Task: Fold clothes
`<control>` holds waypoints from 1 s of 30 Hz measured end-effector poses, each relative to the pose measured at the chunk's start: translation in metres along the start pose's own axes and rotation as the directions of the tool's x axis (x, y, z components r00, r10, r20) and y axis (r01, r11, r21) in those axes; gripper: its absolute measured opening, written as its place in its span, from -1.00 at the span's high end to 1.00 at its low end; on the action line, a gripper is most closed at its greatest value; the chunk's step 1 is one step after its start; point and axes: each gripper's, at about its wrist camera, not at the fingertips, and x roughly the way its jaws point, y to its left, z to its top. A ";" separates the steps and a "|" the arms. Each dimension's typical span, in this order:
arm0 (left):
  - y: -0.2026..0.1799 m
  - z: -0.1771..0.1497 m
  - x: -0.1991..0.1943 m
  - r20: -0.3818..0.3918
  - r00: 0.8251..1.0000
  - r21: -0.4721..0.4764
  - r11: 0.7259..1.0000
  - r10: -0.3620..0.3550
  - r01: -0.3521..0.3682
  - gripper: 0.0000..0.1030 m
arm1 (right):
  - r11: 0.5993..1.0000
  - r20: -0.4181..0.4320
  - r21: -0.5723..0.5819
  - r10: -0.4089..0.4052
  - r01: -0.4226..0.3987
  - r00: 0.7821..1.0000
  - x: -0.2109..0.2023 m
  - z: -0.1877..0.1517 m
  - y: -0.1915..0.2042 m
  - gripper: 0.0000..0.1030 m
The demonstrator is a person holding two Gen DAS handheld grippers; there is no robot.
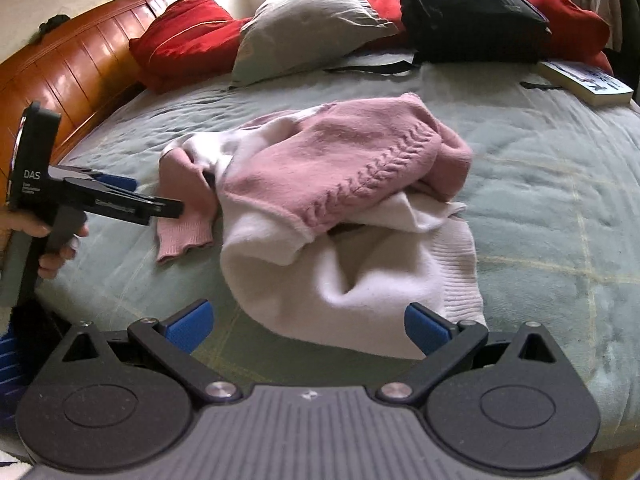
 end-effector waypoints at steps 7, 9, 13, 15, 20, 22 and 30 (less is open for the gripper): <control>-0.006 0.013 0.038 -0.049 0.995 -0.005 0.996 0.090 -0.090 -0.99 | 0.999 0.009 0.033 -0.003 0.003 1.000 -0.004 -0.005 -0.007 -1.00; 0.000 0.019 0.047 -0.044 0.995 -0.046 0.995 0.089 -0.091 -0.99 | 0.999 0.012 0.045 -0.008 0.007 1.000 -0.005 -0.006 -0.011 -1.00; 0.009 0.029 0.065 -0.050 0.994 -0.099 0.989 0.101 -0.106 -0.99 | 0.998 0.009 0.066 -0.011 0.010 1.000 -0.003 -0.007 -0.017 -1.00; 0.011 0.028 0.073 -0.069 0.985 -0.088 0.982 0.161 -0.167 -0.99 | 0.997 0.003 0.072 -0.012 0.012 1.000 -0.001 -0.007 -0.019 -1.00; 0.037 0.012 0.069 -0.092 0.963 -0.096 0.961 0.252 -0.261 -0.99 | 0.997 -0.008 0.073 -0.021 0.022 1.000 0.003 -0.007 -0.025 -1.00; 0.052 0.006 0.063 -0.094 0.944 -0.076 0.943 0.318 -0.325 -0.99 | 0.997 -0.013 0.076 -0.028 0.029 1.000 0.005 -0.007 -0.027 -1.00; 0.095 -0.001 0.041 -0.109 0.938 -0.137 0.929 0.331 -0.343 -0.99 | 0.997 -0.018 0.076 -0.004 0.006 1.000 0.015 -0.003 -0.022 -1.00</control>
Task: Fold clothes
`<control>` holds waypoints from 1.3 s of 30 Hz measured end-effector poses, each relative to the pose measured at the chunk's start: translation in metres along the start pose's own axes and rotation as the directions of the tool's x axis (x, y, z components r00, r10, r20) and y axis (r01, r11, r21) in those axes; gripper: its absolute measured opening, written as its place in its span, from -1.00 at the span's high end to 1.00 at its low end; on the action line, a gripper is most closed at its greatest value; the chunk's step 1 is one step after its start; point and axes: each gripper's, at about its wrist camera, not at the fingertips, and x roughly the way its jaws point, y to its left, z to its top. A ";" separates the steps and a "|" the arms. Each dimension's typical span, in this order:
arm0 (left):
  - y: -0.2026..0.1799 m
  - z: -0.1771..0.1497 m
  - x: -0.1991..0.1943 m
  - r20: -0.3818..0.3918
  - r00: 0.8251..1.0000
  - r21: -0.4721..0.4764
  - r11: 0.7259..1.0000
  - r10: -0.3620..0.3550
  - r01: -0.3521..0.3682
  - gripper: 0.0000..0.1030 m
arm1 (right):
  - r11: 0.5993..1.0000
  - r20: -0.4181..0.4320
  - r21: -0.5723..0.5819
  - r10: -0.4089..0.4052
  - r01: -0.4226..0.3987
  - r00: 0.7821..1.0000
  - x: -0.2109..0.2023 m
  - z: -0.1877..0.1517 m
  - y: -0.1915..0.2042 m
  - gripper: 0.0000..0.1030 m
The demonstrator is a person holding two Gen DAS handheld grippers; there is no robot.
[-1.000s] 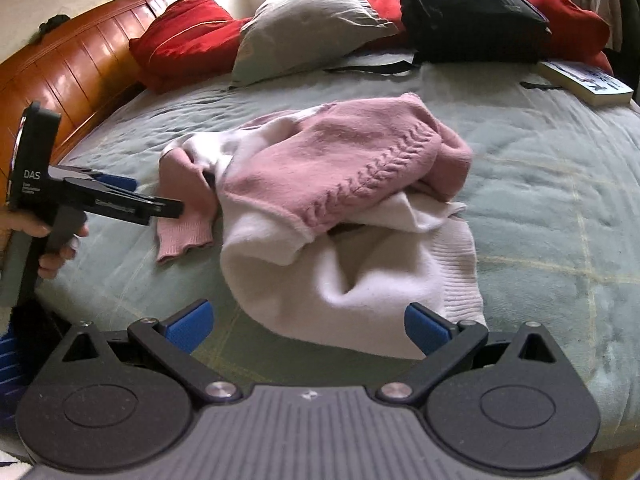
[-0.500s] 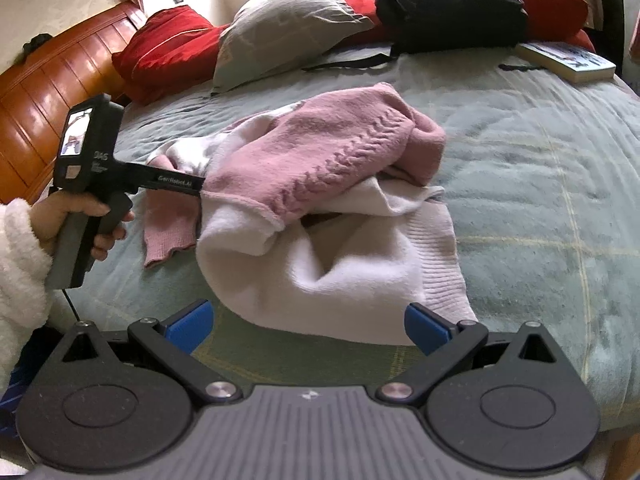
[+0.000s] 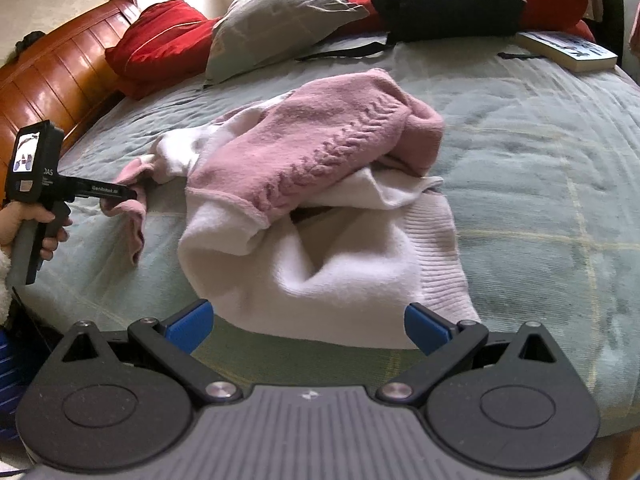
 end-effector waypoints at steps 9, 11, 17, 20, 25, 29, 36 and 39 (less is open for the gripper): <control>-0.027 0.008 0.023 -0.030 0.996 0.040 0.996 0.086 -0.084 -0.99 | 1.000 0.001 -0.002 -0.018 0.018 1.000 -0.002 0.000 0.001 -1.00; -0.025 0.011 0.021 -0.012 0.989 0.047 0.988 0.147 -0.147 -0.99 | 1.000 0.002 -0.006 -0.015 0.015 1.000 -0.003 0.001 0.001 -1.00; 0.000 0.015 0.020 -0.026 0.977 0.053 0.976 0.213 -0.212 -0.99 | 0.995 -0.002 -0.100 0.026 -0.026 1.000 -0.003 0.004 0.022 -1.00; 0.013 0.017 0.019 -0.004 0.959 0.062 0.957 0.285 -0.284 -0.99 | 0.993 -0.002 -0.111 0.040 -0.040 0.999 -0.001 0.005 0.026 -1.00; 0.037 0.022 0.022 0.039 0.896 0.089 0.891 0.443 -0.445 -0.99 | 0.995 -0.012 -0.083 0.052 -0.053 0.999 0.003 0.006 0.022 -1.00; 0.068 0.029 0.029 0.021 0.882 0.044 0.881 0.470 -0.471 -0.99 | 0.997 -0.013 -0.066 0.038 -0.039 0.999 0.006 0.007 0.018 -1.00; 0.103 0.056 0.020 0.089 0.834 -0.020 0.838 0.544 -0.545 -0.99 | 0.999 -0.022 -0.048 0.010 -0.011 1.000 0.012 0.010 0.013 -1.00; 0.113 0.072 0.008 0.146 0.808 -0.058 0.820 0.571 -0.569 -0.99 | 0.999 -0.026 -0.042 0.006 -0.007 1.000 0.015 0.012 0.013 -1.00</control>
